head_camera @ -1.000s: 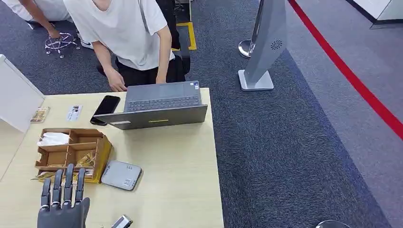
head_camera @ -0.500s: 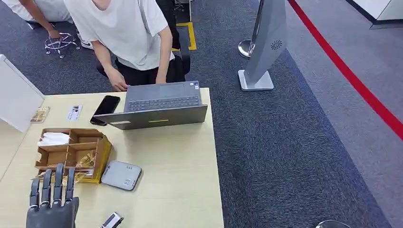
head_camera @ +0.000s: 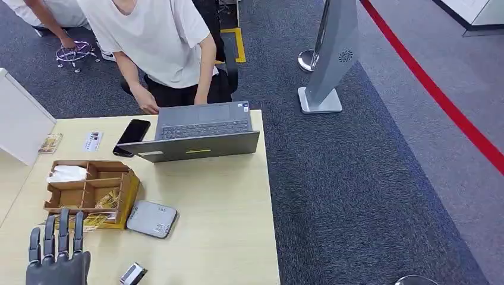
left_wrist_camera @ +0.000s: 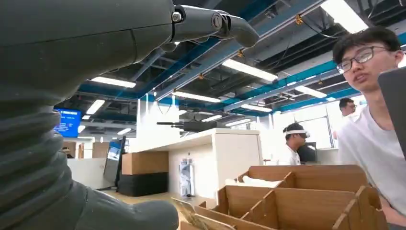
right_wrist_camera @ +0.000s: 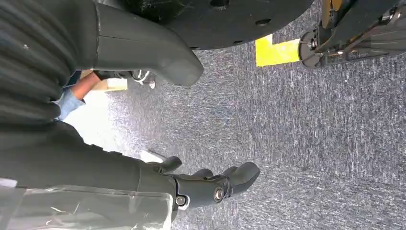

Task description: Pass the card to the sensor for recognition and then transmit it.

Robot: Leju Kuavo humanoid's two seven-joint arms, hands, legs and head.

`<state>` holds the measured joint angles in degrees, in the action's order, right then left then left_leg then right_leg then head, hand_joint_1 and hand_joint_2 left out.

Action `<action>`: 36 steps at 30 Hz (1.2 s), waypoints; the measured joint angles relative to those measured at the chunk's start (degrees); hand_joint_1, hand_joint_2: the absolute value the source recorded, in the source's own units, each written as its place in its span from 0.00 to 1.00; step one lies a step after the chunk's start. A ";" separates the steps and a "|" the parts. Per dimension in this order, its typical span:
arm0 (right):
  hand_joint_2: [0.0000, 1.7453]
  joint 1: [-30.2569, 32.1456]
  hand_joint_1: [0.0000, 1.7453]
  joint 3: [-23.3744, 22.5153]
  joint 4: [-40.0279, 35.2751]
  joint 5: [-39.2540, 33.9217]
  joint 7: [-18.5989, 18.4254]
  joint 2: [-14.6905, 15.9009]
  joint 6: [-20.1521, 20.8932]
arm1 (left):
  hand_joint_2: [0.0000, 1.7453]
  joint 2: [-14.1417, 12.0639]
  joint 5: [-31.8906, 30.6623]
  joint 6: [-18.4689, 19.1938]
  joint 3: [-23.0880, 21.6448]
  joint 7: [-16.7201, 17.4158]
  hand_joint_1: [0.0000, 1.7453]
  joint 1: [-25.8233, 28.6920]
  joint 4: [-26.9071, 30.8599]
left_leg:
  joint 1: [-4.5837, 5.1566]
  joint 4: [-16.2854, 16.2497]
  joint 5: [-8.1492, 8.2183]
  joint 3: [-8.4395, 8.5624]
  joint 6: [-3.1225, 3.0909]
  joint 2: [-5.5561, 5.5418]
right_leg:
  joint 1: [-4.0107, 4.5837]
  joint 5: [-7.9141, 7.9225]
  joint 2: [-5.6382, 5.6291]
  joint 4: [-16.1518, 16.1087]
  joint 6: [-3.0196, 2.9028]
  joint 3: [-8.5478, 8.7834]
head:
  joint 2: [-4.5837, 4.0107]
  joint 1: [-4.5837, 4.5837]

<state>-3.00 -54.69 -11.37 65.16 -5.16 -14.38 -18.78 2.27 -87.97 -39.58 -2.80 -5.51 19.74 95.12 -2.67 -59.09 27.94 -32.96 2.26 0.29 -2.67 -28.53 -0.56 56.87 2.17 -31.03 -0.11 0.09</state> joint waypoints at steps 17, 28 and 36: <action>1.00 0.00 0.00 0.00 0.00 0.02 0.00 0.00 -0.17 | 1.00 1.14 0.02 0.00 3.08 -0.35 0.00 -0.22 -2.58 | 0.00 0.00 0.00 0.01 0.00 0.00 | 0.00 0.00 0.00 0.00 0.00 0.00 | 0.00 0.02; 1.00 0.00 0.00 0.00 0.00 0.83 0.00 0.00 -0.20 | 1.00 4.37 0.50 0.00 10.80 -8.83 0.00 -2.25 -6.78 | 0.00 0.00 0.00 0.01 0.00 0.00 | 0.00 0.00 0.00 0.00 0.00 0.01 | 0.00 0.00; 1.00 0.00 0.00 0.00 0.00 0.83 0.00 0.00 -0.20 | 1.00 6.43 0.55 0.00 14.93 -10.47 0.00 -3.24 -8.29 | 0.00 0.00 0.00 0.00 0.00 0.00 | 0.00 0.00 0.00 0.00 0.00 0.01 | 0.00 0.02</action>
<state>-3.00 -54.69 -11.37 65.99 -5.16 -14.38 -18.97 8.70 -87.43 -39.58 12.13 -15.98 16.50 86.84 -2.67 -59.10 27.94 -32.96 2.26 0.29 -2.67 -28.53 -0.56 56.87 2.17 -31.02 -0.11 0.11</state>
